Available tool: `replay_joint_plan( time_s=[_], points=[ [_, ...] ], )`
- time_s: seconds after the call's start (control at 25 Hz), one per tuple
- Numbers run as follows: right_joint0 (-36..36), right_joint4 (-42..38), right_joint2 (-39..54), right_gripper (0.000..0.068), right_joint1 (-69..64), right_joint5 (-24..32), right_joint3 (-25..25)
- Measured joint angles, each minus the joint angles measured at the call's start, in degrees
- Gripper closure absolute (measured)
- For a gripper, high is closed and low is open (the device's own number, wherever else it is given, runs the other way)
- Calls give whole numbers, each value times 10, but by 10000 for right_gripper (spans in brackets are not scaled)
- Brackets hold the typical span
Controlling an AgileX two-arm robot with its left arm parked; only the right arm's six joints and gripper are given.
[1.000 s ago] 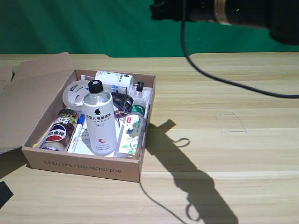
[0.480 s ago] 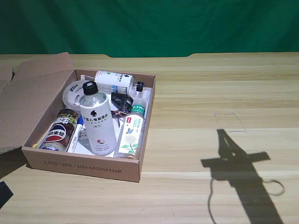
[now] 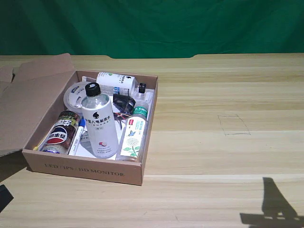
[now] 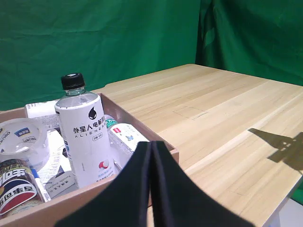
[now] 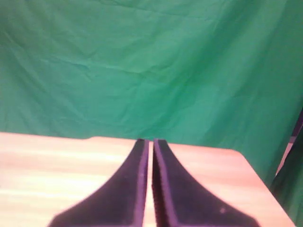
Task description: Place the white bottle into the box.
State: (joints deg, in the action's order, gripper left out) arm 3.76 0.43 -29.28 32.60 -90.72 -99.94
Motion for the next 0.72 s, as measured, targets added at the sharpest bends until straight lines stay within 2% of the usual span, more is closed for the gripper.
replay_joint_plan(
  time_s=[0.36, 0.72],
  points=[
    [0, -33, 148, 680, -129, -3, 0],
    [0, -47, 179, 680, -161, -53, 0]
  ],
)
